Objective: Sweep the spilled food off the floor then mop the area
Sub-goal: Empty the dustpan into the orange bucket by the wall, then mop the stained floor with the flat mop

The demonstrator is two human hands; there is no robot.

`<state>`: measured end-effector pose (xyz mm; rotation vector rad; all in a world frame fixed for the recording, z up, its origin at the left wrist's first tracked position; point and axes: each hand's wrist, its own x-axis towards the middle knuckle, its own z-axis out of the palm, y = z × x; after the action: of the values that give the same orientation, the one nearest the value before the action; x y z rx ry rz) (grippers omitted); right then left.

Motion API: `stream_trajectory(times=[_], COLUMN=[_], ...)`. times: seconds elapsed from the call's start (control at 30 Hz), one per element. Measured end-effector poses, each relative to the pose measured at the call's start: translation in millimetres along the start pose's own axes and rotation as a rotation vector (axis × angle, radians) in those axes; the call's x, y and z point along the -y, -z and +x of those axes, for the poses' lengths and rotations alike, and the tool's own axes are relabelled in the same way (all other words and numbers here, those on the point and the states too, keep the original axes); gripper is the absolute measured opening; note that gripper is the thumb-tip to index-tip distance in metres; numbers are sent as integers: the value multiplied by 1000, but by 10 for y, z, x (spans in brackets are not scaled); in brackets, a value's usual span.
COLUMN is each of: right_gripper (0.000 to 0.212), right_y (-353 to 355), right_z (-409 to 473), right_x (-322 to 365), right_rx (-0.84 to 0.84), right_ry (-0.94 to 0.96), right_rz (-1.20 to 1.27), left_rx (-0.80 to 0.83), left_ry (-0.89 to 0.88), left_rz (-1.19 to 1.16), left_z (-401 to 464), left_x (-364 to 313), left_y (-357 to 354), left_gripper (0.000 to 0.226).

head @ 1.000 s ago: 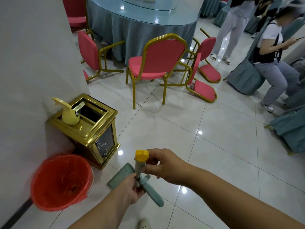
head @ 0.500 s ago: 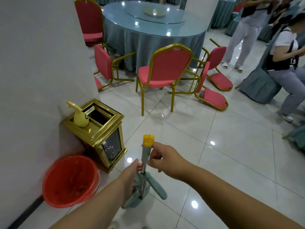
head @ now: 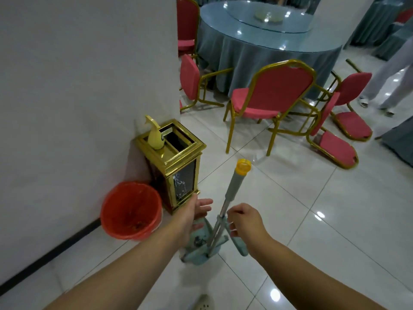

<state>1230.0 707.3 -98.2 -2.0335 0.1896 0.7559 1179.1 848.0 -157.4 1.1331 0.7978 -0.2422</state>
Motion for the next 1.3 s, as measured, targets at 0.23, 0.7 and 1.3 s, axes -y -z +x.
stream_trajectory(times=[0.23, 0.7, 1.3], right_gripper=[13, 12, 17], right_y=[-623, -2848, -4914], right_z=[-365, -1983, -3544], right_x=[182, 421, 129], right_rx=[159, 593, 833], right_ry=[-21, 197, 303], right_rz=[-91, -340, -461], left_rx=[-111, -629, -1029], left_ry=[-32, -201, -231], left_rz=[-147, -482, -807], left_z=[-534, -2605, -4517], left_x=[20, 1041, 2425], left_y=[692, 3113, 4871], left_gripper=[45, 23, 16])
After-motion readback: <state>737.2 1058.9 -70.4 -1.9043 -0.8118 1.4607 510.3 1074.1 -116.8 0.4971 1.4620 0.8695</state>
